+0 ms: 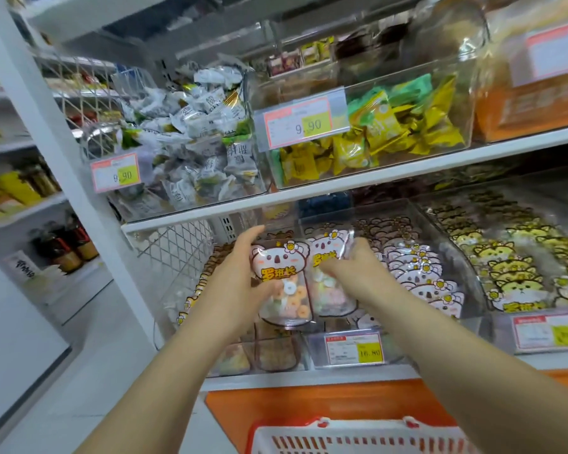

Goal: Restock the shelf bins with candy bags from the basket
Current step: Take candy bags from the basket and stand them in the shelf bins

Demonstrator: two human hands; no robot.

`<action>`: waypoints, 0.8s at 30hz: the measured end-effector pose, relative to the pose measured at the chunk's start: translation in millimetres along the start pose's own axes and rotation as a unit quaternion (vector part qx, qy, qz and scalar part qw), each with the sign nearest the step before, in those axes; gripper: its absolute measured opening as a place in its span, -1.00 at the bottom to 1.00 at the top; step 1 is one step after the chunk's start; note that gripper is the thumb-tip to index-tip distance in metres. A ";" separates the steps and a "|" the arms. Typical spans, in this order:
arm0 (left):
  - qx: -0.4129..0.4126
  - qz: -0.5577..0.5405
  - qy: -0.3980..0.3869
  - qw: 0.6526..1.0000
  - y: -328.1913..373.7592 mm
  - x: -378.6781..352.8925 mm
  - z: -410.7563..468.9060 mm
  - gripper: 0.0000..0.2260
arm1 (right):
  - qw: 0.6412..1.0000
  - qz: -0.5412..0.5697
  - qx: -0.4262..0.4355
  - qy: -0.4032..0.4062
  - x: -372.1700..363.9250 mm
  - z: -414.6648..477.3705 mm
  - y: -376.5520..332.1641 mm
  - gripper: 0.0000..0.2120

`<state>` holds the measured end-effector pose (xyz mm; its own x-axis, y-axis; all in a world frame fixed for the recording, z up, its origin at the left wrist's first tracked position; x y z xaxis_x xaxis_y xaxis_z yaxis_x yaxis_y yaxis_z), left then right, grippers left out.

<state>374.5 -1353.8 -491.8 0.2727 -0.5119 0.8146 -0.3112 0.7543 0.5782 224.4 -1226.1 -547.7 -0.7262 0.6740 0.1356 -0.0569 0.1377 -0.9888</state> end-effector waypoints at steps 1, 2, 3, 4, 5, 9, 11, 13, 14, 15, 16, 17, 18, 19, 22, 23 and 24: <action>0.002 -0.002 -0.002 1.000 -1.2 -1.6 0.1 -0.24 | 1.000 0.025 0.008 0.002 -9.1 1.2 2.5 -0.60; 0.002 -0.007 -0.005 1.000 -2.1 -3.4 0.0 -0.24 | 0.999 0.028 0.016 0.002 -17.7 1.1 3.8 -0.62; 0.003 -0.011 -0.009 1.000 -3.1 -5.2 -0.4 -0.24 | 0.999 0.012 0.030 -0.005 -25.5 -0.7 3.6 -0.65; 0.005 -0.012 -0.012 1.000 -3.9 -6.6 -0.8 -0.23 | 0.999 -0.009 0.046 -0.018 -32.5 -1.9 3.7 -0.66; 0.007 -0.011 -0.013 1.000 -4.6 -7.6 -1.1 -0.23 | 0.997 -0.025 0.064 -0.033 -38.0 -3.0 4.0 -0.68; 0.014 -0.017 -0.018 1.000 -9.6 -10.1 -2.2 -0.22 | 0.983 -0.122 0.092 -0.100 -41.2 -4.3 3.9 -0.64; 0.019 -0.021 -0.019 0.999 -12.0 -12.6 -2.7 -0.23 | 0.963 -0.221 0.102 -0.118 -32.4 -1.9 -1.7 -0.54; 0.024 -0.023 -0.019 0.999 -13.3 -16.1 -3.2 -0.23 | 0.923 -0.361 0.087 -0.100 -19.8 -1.2 -10.6 -0.52; 0.025 -0.020 -0.019 0.999 -12.8 -18.1 -3.6 -0.23 | 0.909 -0.401 0.069 -0.093 -14.4 -1.1 -13.1 -0.59; 0.024 -0.015 -0.019 0.999 -12.0 -19.6 -3.7 -0.23 | 0.905 -0.412 0.056 -0.092 -11.3 -1.3 -14.8 -0.64; 0.023 -0.008 -0.019 1.000 -11.3 -21.0 -3.5 -0.23 | 0.907 -0.407 0.050 -0.094 -10.5 -1.6 -14.9 -0.67; 0.023 -0.004 -0.020 1.000 -10.4 -22.2 -3.6 -0.23 | 0.912 -0.395 0.056 -0.093 -11.5 -2.4 -15.6 -0.69; 0.023 -0.006 -0.021 0.999 -9.7 -22.8 -4.0 -0.23 | 0.920 -0.377 0.066 -0.089 -12.2 -1.6 -15.2 -0.70; 0.023 -0.009 -0.022 0.999 -9.4 -22.6 -4.6 -0.23 | 0.928 -0.356 0.075 -0.084 -11.9 -0.6 -14.8 -0.68; 0.025 -0.017 -0.016 0.999 -9.5 -18.4 -6.3 -0.23 | 0.953 -0.277 0.072 -0.098 -9.0 3.0 -11.4 -0.58; 0.027 -0.021 -0.013 0.999 -9.8 -17.0 -6.9 -0.23 | 0.959 -0.254 0.070 -0.101 -7.0 4.0 -9.9 -0.56; 0.029 -0.025 -0.013 0.999 -10.0 -16.4 -7.4 -0.23 | 0.965 -0.231 0.069 -0.102 -4.4 5.1 -8.0 -0.56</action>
<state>379.9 -1349.9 -511.3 0.2665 -0.5587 0.7854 -0.3508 0.7028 0.6189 224.6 -1233.8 -540.7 -0.7201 0.4048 0.5636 -0.4883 0.2815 -0.8260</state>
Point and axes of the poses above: each hand's wrist, its own z-axis towards the middle knuckle, its own x-axis out of the back of the hand, y = z × x, the point moved 5 cm from there along z, towards the middle knuckle, and after that the axes turned 15 degrees about -y, right-handed, at the moved point
